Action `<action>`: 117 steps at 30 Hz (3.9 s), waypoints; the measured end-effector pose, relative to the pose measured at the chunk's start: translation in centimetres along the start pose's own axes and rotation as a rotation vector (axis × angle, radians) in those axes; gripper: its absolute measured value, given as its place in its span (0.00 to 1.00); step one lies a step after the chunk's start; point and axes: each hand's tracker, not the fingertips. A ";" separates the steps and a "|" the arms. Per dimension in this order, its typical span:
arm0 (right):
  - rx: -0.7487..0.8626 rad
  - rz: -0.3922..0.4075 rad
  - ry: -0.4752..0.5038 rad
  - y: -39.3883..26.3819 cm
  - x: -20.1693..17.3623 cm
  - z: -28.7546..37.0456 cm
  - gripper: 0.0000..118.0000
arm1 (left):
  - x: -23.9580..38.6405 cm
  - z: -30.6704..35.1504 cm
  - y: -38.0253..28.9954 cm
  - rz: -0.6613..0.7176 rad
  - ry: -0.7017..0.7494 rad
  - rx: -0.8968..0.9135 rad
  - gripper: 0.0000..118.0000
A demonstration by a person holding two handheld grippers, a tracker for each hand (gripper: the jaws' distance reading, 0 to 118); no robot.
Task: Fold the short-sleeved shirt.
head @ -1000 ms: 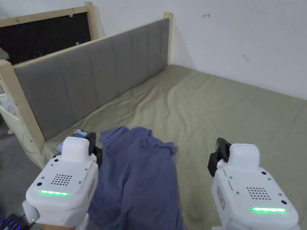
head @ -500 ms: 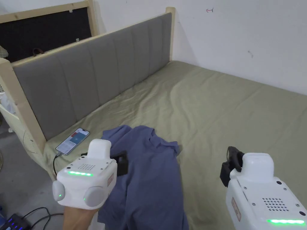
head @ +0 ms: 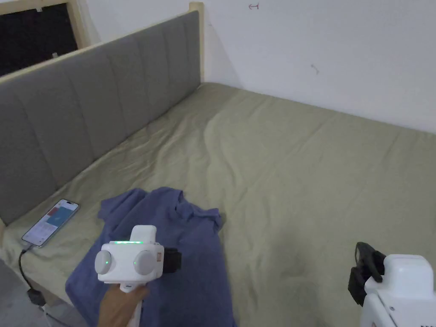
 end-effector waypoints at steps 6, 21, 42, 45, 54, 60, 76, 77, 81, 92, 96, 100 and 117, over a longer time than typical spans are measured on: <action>-0.036 -0.030 -0.047 -0.8 2.2 0.0 0.00 | 1.3 -0.9 -0.6 -0.032 0.000 -0.049 0.48; 0.009 -0.132 -0.089 -1.1 5.7 4.1 0.00 | 3.5 10.4 0.6 0.021 -0.301 0.216 0.04; 0.142 -0.155 -0.349 -0.9 15.4 14.9 0.00 | 32.5 28.6 7.3 -0.521 -0.761 0.475 0.04; 0.143 -0.166 -0.381 -1.2 16.6 16.1 0.00 | 35.6 28.4 6.4 -0.545 -0.836 0.442 0.04; 0.110 -0.197 -0.466 -2.8 19.1 17.7 0.00 | 40.6 21.9 -0.9 -0.597 -0.894 0.223 0.03; 0.074 -0.207 -0.478 -4.0 19.4 17.3 0.00 | 39.5 12.9 -6.9 -0.714 -0.715 -0.004 0.03; 0.070 -0.186 -0.449 -2.8 17.3 17.2 0.00 | 35.3 9.8 -7.9 -0.467 -0.618 -0.033 0.84; 0.078 -0.188 -0.447 -2.5 17.2 17.2 0.00 | 34.7 11.1 -7.3 -0.435 -0.642 0.022 0.84; 0.110 -0.189 -0.442 -1.3 16.7 17.4 0.00 | 31.9 16.4 -4.4 -0.381 -0.694 0.224 0.84; 0.192 -0.172 -0.436 1.6 15.1 17.1 0.00 | 23.0 25.0 -0.5 -0.319 -0.462 0.787 0.84; 0.213 -0.171 -0.433 2.0 14.7 16.7 0.00 | 21.0 25.6 -1.4 -0.338 -0.408 0.853 0.61; 0.217 -0.177 -0.415 2.2 14.5 16.1 0.00 | 19.9 25.3 -1.5 -0.378 -0.450 0.798 0.00; 0.189 -0.173 -0.381 1.1 14.5 15.1 0.00 | 19.9 17.2 -3.2 -0.289 -0.425 0.305 0.00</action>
